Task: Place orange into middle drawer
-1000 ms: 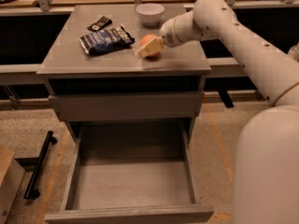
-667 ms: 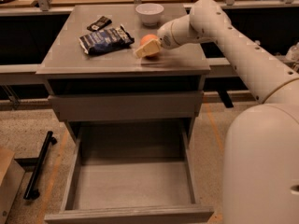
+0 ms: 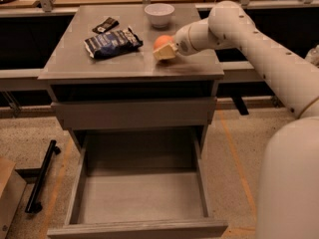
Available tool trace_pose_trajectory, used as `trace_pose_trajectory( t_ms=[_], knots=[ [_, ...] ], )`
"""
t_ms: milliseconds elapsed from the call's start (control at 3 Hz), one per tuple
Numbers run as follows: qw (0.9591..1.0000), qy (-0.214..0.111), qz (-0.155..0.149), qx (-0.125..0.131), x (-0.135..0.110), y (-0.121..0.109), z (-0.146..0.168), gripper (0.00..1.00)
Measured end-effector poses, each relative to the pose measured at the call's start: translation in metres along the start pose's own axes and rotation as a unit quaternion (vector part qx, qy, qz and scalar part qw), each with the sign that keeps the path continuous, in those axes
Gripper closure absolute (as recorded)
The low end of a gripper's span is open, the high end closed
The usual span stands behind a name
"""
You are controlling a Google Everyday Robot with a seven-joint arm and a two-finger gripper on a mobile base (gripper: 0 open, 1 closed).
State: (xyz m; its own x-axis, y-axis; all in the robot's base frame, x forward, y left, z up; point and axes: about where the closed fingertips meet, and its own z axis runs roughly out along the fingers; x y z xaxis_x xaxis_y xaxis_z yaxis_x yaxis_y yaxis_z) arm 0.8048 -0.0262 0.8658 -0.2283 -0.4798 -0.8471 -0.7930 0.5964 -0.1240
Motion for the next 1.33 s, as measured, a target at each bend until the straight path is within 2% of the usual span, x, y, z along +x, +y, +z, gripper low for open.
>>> trace_pose_trajectory(
  t_ms=[333, 667, 1000, 1333],
  knots=[
    [0.9998, 0.007, -0.014, 0.016, 0.0, 0.021, -0.042, 0.85],
    [0.9978, 0.054, -0.036, 0.016, 0.009, 0.059, -0.083, 1.0],
    [0.9941, 0.094, -0.051, -0.02, 0.031, 0.112, -0.12, 1.0],
    [0.9841, 0.143, -0.05, -0.092, 0.084, 0.173, -0.166, 1.0]
  ],
)
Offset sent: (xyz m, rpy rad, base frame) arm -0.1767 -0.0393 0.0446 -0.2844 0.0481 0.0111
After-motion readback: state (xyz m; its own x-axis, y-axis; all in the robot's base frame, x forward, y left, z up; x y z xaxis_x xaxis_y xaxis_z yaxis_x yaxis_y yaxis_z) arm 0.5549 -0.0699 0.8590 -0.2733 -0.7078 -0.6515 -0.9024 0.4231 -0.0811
